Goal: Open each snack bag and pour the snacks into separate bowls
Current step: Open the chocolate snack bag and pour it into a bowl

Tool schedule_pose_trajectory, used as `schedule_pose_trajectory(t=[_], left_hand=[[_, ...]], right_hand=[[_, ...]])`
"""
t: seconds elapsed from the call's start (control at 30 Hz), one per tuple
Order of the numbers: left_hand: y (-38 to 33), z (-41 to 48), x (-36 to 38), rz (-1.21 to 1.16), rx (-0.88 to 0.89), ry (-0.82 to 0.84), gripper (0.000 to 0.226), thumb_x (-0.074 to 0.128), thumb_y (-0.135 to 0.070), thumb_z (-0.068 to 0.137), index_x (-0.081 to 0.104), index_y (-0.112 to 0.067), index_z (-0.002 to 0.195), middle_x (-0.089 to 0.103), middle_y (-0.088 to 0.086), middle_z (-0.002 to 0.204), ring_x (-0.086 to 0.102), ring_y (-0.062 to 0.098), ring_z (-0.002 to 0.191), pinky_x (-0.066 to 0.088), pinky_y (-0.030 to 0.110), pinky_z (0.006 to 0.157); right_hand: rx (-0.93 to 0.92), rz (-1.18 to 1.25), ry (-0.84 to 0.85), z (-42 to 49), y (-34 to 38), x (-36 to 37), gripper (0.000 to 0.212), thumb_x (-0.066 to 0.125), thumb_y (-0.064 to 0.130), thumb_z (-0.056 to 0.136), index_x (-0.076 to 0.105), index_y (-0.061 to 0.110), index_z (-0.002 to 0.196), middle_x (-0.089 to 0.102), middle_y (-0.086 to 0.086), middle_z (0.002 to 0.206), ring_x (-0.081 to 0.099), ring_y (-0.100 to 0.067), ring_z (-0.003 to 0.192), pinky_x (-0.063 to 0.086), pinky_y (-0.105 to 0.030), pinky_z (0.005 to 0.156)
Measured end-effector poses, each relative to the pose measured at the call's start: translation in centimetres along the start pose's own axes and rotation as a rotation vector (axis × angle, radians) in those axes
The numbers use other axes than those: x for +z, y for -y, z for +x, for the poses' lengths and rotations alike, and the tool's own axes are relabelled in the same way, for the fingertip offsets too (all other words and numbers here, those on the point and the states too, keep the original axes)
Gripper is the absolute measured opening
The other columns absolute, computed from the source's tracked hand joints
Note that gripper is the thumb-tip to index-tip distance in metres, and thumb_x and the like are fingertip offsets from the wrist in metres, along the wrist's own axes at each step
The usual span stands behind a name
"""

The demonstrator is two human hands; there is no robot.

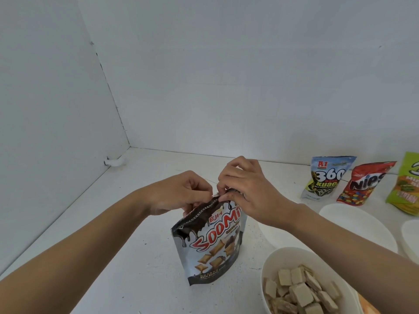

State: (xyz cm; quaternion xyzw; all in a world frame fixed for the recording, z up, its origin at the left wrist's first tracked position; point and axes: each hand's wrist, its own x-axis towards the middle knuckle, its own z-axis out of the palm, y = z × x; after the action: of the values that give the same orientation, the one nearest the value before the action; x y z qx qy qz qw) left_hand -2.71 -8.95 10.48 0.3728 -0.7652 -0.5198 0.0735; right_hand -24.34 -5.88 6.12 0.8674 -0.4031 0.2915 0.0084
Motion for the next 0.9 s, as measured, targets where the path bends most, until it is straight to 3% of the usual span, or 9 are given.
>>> schedule_pose_trajectory(t=[0.07, 0.2, 0.27, 0.33, 0.4, 0.57, 0.67, 0.83, 0.9], left_hand=[[-0.1, 0.2, 0.0, 0.009, -0.012, -0.021, 0.027, 0.050, -0.002, 0.100, 0.063, 0.011, 0.080, 0.067, 0.008, 0.067, 0.061, 0.014, 0.059, 0.044, 0.020, 0.050], [-0.1, 0.7, 0.0, 0.056, -0.043, -0.054, 0.030, 0.054, -0.007, 0.099, 0.064, 0.000, 0.071, 0.062, 0.006, 0.062, 0.059, 0.014, 0.060, 0.044, 0.021, 0.054], [0.7, 0.9, -0.8, 0.120, -0.071, -0.237, 0.035, 0.058, -0.013, 0.097, 0.060, -0.001, 0.065, 0.056, 0.006, 0.059, 0.053, 0.016, 0.057, 0.041, 0.024, 0.054], [1.7, 0.2, -2.1, -0.038, -0.079, -0.392, 0.039, 0.059, -0.010, 0.096, 0.053, -0.003, 0.059, 0.043, 0.007, 0.056, 0.042, 0.019, 0.051, 0.031, 0.026, 0.049], [1.8, -0.9, -2.9, -0.148, -0.044, -0.359, 0.040, 0.057, -0.007, 0.098, 0.046, -0.006, 0.059, 0.036, 0.006, 0.056, 0.040, 0.017, 0.047, 0.028, 0.022, 0.045], [0.6, -0.8, -1.7, 0.018, 0.006, -0.325, 0.039, 0.057, -0.011, 0.099, 0.059, -0.003, 0.061, 0.059, 0.010, 0.058, 0.063, 0.015, 0.054, 0.051, 0.023, 0.054], [0.5, -0.6, -1.2, 0.055, -0.019, -0.354, 0.032, 0.057, -0.013, 0.099, 0.069, 0.005, 0.076, 0.072, 0.014, 0.070, 0.071, 0.015, 0.065, 0.054, 0.021, 0.059], [0.6, -0.5, -0.5, 0.005, -0.041, -0.427, 0.029, 0.062, -0.010, 0.095, 0.070, -0.004, 0.069, 0.075, 0.014, 0.071, 0.075, 0.022, 0.072, 0.058, 0.023, 0.067], [0.4, -0.5, -0.4, 0.014, -0.022, -0.468, 0.017, 0.063, -0.006, 0.093, 0.065, -0.003, 0.076, 0.075, 0.013, 0.071, 0.075, 0.025, 0.072, 0.059, 0.025, 0.068]], right_hand=[[-0.010, -0.008, 0.002, -0.1, 0.0, -0.2, 0.008, 0.058, 0.023, 0.095, 0.062, 0.022, 0.087, 0.058, 0.017, 0.100, 0.038, -0.004, 0.111, 0.020, -0.024, 0.100], [-0.029, 0.012, 0.042, -0.1, -0.1, -0.5, 0.009, 0.059, 0.025, 0.095, 0.061, 0.022, 0.086, 0.057, 0.018, 0.097, 0.038, -0.002, 0.110, 0.024, -0.028, 0.098], [-0.024, 0.052, 0.076, -0.7, -0.3, -0.7, 0.008, 0.062, 0.023, 0.095, 0.060, 0.023, 0.087, 0.056, 0.018, 0.096, 0.039, -0.002, 0.109, 0.026, -0.029, 0.097], [0.000, 0.084, 0.067, -1.4, -0.7, -1.1, 0.008, 0.063, 0.022, 0.095, 0.059, 0.025, 0.088, 0.056, 0.018, 0.097, 0.040, -0.004, 0.108, 0.029, -0.029, 0.096], [0.010, 0.039, 0.049, -1.6, -1.1, -1.6, 0.006, 0.058, 0.025, 0.097, 0.058, 0.025, 0.091, 0.054, 0.018, 0.100, 0.041, -0.007, 0.108, 0.032, -0.032, 0.096], [-0.003, -0.064, 0.077, -1.1, -1.2, -0.8, 0.005, 0.055, 0.019, 0.100, 0.058, 0.023, 0.102, 0.049, 0.010, 0.113, 0.042, -0.014, 0.110, 0.041, -0.041, 0.095], [0.024, -0.025, 0.042, -0.9, -0.5, -0.6, 0.011, 0.063, 0.027, 0.096, 0.060, 0.026, 0.106, 0.042, 0.012, 0.117, 0.042, -0.013, 0.109, 0.041, -0.043, 0.100], [-0.045, -0.051, 0.071, -0.1, 0.3, 0.4, 0.019, 0.063, 0.023, 0.094, 0.064, 0.026, 0.113, 0.055, 0.009, 0.122, 0.048, -0.017, 0.106, 0.041, -0.039, 0.086], [-0.058, -0.050, 0.073, 0.2, 0.4, 0.5, 0.013, 0.059, 0.020, 0.096, 0.064, 0.025, 0.107, 0.057, 0.010, 0.122, 0.049, -0.017, 0.102, 0.041, -0.038, 0.082]])
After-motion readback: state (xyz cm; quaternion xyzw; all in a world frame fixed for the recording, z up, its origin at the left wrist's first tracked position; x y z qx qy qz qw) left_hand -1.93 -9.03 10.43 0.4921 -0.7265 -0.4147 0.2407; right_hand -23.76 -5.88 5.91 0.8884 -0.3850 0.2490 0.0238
